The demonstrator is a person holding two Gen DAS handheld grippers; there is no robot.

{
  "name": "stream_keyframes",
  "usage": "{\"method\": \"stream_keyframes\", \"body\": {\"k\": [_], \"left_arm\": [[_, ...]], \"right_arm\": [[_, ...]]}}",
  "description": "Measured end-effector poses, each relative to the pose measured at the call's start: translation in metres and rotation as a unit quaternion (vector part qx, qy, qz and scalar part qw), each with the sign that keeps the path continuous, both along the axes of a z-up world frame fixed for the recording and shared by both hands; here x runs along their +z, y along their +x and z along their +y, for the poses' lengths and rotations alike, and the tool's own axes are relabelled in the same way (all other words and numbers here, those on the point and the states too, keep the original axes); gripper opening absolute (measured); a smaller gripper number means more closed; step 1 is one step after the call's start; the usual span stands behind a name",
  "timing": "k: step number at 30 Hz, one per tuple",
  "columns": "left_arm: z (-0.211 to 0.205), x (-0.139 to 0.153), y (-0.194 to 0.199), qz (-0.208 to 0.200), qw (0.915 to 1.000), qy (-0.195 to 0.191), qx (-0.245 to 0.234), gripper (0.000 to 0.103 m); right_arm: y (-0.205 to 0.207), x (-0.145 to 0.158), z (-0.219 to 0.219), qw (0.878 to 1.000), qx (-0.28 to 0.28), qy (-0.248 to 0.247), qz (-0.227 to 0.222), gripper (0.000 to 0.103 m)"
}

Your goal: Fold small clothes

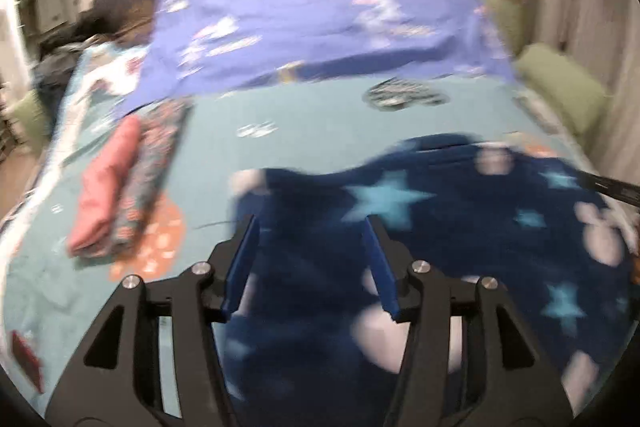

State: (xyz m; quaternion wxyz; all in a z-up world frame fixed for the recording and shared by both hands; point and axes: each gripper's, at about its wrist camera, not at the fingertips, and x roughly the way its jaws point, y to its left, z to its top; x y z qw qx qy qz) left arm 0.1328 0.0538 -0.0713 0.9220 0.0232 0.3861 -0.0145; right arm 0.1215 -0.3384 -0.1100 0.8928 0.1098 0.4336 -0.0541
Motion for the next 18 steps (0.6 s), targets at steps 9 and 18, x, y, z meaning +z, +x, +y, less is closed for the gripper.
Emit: {"method": "stream_keyframes", "body": {"k": [9,18], "left_arm": [[0.071,-0.053,0.056,0.131,0.9695,-0.202,0.047,0.068],[0.056,0.003,0.009,-0.07,0.9732,-0.218,-0.016,0.013]], "right_arm": [[0.031,-0.031,-0.053,0.975,0.042,0.216,0.032,0.074],[0.008,0.052,-0.028,0.963,0.12,0.163,-0.175,0.008]]}}
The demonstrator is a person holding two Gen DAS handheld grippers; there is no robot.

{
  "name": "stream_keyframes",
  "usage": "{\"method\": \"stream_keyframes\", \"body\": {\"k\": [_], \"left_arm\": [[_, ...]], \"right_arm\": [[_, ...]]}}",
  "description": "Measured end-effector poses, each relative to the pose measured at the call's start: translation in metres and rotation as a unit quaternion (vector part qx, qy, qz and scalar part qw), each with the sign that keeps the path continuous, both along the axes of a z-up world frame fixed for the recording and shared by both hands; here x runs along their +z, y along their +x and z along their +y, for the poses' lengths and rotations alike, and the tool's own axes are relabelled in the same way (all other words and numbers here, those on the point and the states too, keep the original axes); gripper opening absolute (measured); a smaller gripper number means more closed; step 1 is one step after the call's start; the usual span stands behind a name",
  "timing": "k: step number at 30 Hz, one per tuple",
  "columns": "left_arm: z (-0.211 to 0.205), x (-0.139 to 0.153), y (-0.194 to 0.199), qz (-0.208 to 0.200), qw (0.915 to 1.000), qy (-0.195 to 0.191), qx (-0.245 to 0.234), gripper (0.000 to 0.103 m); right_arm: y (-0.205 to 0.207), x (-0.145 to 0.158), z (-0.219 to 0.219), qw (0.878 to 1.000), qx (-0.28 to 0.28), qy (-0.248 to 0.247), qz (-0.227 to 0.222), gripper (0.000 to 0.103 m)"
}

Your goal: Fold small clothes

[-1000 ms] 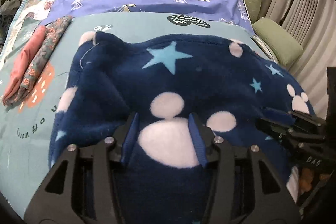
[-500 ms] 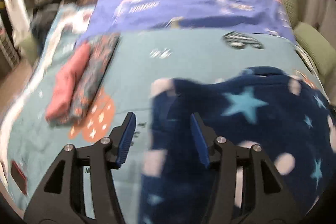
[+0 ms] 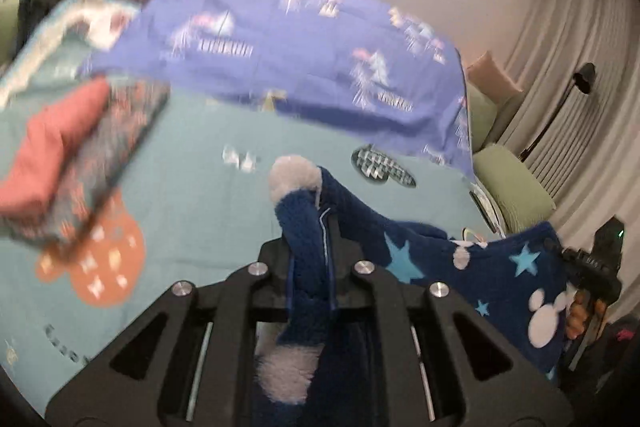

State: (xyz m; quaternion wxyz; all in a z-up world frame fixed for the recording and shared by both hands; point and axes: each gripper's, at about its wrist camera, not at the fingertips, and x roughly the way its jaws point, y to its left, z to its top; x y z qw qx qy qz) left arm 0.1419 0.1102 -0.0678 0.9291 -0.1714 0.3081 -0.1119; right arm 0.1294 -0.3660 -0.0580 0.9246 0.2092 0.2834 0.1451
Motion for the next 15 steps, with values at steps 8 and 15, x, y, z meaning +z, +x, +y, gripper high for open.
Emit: {"method": "stream_keyframes", "body": {"k": [8,15], "left_arm": [[-0.001,-0.064,0.045,0.151,0.9862,0.056,0.038,0.026],[0.003,-0.001,-0.001,0.055,0.9949,0.076,0.037,0.029]], "right_arm": [[0.048,-0.077,0.008,0.979,-0.043,-0.106,0.17,0.019],[-0.01,0.0,0.01,0.982,-0.075,-0.14,0.1,0.028]]}}
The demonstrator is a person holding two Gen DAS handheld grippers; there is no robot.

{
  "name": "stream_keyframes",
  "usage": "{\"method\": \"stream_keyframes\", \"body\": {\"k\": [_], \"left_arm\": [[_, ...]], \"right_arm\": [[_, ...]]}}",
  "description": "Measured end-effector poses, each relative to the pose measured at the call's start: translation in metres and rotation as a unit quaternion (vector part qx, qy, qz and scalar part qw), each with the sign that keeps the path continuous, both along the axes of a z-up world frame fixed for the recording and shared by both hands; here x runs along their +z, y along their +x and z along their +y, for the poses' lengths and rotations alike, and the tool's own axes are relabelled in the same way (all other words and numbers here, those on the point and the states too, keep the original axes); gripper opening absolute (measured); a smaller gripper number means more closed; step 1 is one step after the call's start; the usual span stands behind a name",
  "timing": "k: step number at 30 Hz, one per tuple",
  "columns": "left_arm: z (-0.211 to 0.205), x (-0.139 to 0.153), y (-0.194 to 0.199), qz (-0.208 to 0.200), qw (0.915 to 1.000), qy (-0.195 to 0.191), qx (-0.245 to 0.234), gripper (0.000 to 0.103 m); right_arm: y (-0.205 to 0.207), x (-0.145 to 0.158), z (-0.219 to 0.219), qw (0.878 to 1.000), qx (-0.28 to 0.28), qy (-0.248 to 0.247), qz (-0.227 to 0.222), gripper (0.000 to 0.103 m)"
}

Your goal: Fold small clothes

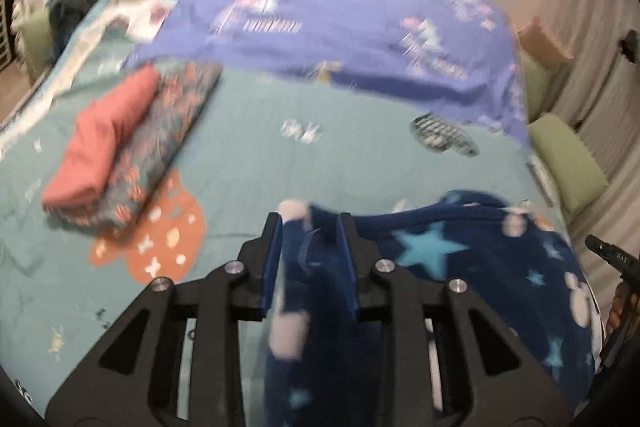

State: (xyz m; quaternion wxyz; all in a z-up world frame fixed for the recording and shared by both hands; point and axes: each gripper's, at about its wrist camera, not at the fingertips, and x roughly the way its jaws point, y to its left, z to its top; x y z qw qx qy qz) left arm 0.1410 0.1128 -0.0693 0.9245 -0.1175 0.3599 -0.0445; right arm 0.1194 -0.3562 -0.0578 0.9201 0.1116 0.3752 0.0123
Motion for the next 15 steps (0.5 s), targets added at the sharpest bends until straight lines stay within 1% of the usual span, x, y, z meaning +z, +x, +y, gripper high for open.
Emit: {"method": "stream_keyframes", "body": {"k": [1,2,3,4,5,6,7,8,9,10,11,12,14,15], "left_arm": [[-0.004,0.008,-0.008,-0.011,0.9998,-0.002,-0.015,0.031],[-0.007,0.014,-0.016,-0.019,0.9993,-0.005,-0.032,0.035],[-0.012,0.018,-0.026,-0.024,0.9983,-0.009,-0.053,0.037],[-0.019,0.018,-0.033,-0.026,0.9971,-0.01,-0.071,0.043],[-0.025,0.016,-0.04,-0.025,0.9962,-0.007,-0.083,0.05],[-0.031,0.008,-0.045,-0.016,0.9962,0.006,-0.086,0.051],[-0.037,-0.005,-0.044,0.003,0.9963,0.024,-0.082,0.051],[-0.042,-0.025,-0.041,0.039,0.9952,0.048,-0.076,0.051],[-0.044,-0.043,-0.038,0.073,0.9929,0.063,-0.069,0.051],[-0.044,-0.051,-0.039,0.078,0.9926,0.065,-0.067,0.05],[-0.043,-0.047,-0.047,0.058,0.9941,0.067,-0.063,0.05],[-0.042,-0.04,-0.051,0.054,0.9942,0.066,-0.066,0.05],[-0.036,-0.024,-0.061,0.042,0.9954,0.052,-0.068,0.05],[-0.032,-0.02,-0.067,0.036,0.9958,0.052,-0.066,0.05]], "right_arm": [[-0.009,0.005,0.006,1.0,0.015,0.004,-0.004,0.028],[-0.02,0.007,0.018,0.999,0.043,0.011,-0.006,0.028],[-0.027,0.005,0.025,0.998,0.06,0.021,-0.004,0.028],[-0.032,-0.003,0.034,0.997,0.075,0.034,0.009,0.028],[-0.035,-0.015,0.039,0.995,0.081,0.036,0.036,0.028],[-0.037,-0.039,0.044,0.994,0.068,0.015,0.079,0.028],[-0.038,-0.057,0.044,0.994,0.05,-0.007,0.097,0.026],[-0.039,-0.067,0.042,0.995,0.044,-0.011,0.094,0.026],[-0.048,-0.069,0.039,0.997,0.037,-0.001,0.066,0.026],[-0.053,-0.065,0.041,0.998,0.031,-0.006,0.061,0.026],[-0.059,-0.055,0.046,0.998,0.024,-0.028,0.059,0.027],[-0.065,-0.045,0.051,0.997,0.018,-0.047,0.053,0.028],[-0.077,-0.032,0.059,0.997,0.02,-0.058,0.037,0.028],[-0.084,-0.023,0.064,0.998,0.029,-0.05,0.027,0.028]]}}
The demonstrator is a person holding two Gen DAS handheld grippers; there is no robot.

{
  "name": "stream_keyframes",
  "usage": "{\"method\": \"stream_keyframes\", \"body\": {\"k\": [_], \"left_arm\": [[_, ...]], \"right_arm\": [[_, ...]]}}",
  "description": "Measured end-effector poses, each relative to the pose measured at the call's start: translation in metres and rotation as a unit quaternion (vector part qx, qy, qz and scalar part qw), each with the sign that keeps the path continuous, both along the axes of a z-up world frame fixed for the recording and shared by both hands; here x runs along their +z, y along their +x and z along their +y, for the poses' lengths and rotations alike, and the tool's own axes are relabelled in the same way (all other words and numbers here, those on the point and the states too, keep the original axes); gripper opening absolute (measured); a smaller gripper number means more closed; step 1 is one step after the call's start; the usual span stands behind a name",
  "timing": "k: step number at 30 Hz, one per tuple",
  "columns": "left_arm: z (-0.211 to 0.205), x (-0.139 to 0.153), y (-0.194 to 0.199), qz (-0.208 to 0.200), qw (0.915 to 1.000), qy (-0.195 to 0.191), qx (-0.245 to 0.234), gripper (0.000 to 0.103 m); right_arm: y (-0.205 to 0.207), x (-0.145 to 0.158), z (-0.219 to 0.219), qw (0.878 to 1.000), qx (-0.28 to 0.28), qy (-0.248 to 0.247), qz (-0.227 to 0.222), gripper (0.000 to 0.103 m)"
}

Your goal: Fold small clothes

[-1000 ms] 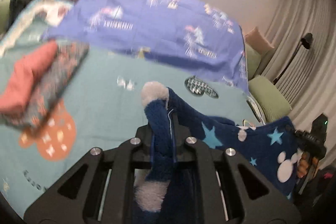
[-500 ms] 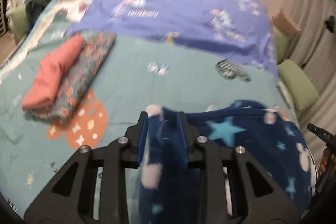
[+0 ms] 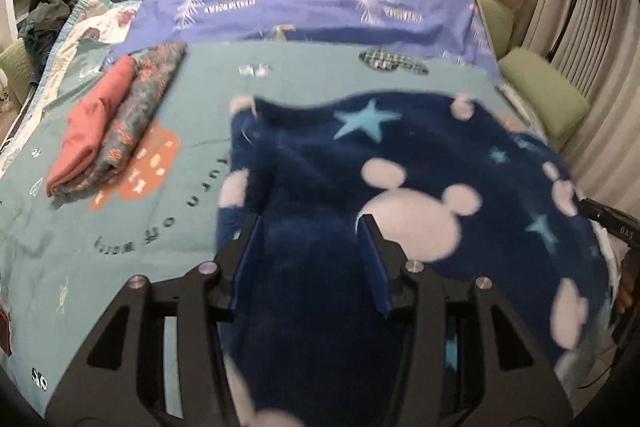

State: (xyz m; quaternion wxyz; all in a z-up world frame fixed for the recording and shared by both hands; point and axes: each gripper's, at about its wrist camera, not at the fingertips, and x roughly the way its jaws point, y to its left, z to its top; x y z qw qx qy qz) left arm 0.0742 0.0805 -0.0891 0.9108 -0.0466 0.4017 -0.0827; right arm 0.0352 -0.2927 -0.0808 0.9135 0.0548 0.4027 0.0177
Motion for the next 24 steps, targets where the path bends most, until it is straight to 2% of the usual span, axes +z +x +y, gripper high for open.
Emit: {"method": "stream_keyframes", "body": {"k": [3,5,10,12,20,24], "left_arm": [[0.016,0.013,-0.02,-0.019,0.9997,0.001,0.014,0.051],[0.035,0.013,-0.03,-0.018,0.9992,-0.018,0.031,0.054],[0.074,0.005,-0.052,0.004,0.9953,-0.056,0.079,0.054],[0.083,0.004,-0.06,0.005,0.9941,-0.071,0.082,0.054],[0.107,-0.003,-0.079,0.005,0.9927,-0.092,0.078,0.059],[0.117,-0.009,-0.083,0.016,0.9916,-0.106,0.072,0.059]], "right_arm": [[-0.025,0.019,0.021,0.999,0.039,0.022,-0.027,0.028],[-0.037,0.023,0.039,0.997,0.07,0.024,-0.038,0.031],[-0.072,0.022,0.105,0.984,0.169,0.001,-0.054,0.038],[-0.085,0.018,0.13,0.977,0.202,-0.022,-0.063,0.04],[-0.141,-0.011,0.236,0.935,0.322,-0.114,-0.096,0.057],[-0.155,-0.036,0.285,0.912,0.351,-0.176,-0.117,0.058]]}}
